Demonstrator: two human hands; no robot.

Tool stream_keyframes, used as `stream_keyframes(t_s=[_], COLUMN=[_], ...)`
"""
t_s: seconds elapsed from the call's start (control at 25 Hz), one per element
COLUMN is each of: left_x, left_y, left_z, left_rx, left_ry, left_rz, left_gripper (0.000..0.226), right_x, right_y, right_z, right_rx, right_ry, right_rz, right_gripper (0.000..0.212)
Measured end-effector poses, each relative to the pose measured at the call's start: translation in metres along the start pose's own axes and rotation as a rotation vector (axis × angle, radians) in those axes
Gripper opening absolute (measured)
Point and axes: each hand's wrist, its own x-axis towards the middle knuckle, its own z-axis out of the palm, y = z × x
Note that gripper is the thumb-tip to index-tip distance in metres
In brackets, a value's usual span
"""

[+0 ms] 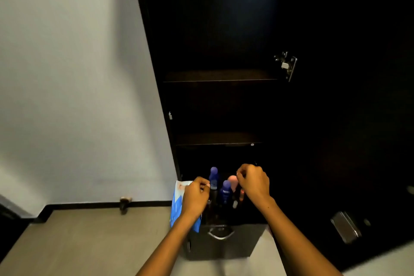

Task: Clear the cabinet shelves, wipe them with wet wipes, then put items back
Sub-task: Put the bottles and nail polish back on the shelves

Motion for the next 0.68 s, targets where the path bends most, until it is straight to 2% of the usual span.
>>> stream_keyframes(t_s=[0.12, 0.28, 0.4, 0.56, 0.68], left_x=[0.05, 0.095, 0.125, 0.161, 0.187], left_y=[-0.006, -0.027, -0.044, -0.059, -0.072], left_z=[0.012, 0.027, 0.038, 0.053, 0.068], left_rx=[0.073, 0.185, 0.284, 0.399, 0.432], left_ry=[-0.016, -0.075, -0.153, -0.285, -0.355], left_rz=[-0.051, -0.099, -0.112, -0.04, -0.017], left_gripper=[0.006, 0.015, 0.037, 0.061, 0.053], right_x=[0.046, 0.077, 0.09, 0.104, 0.121], right_y=[0.002, 0.007, 0.012, 0.018, 0.026], right_z=[0.015, 0.039, 0.053, 0.073, 0.094], right_rx=[-0.045, -0.105, -0.123, -0.228, -0.301], right_ry=[-0.068, -0.218, -0.349, -0.5, -0.609], right_rz=[0.039, 0.062, 0.062, -0.013, -0.038], right_gripper=[0.012, 0.017, 0.024, 0.032, 0.045])
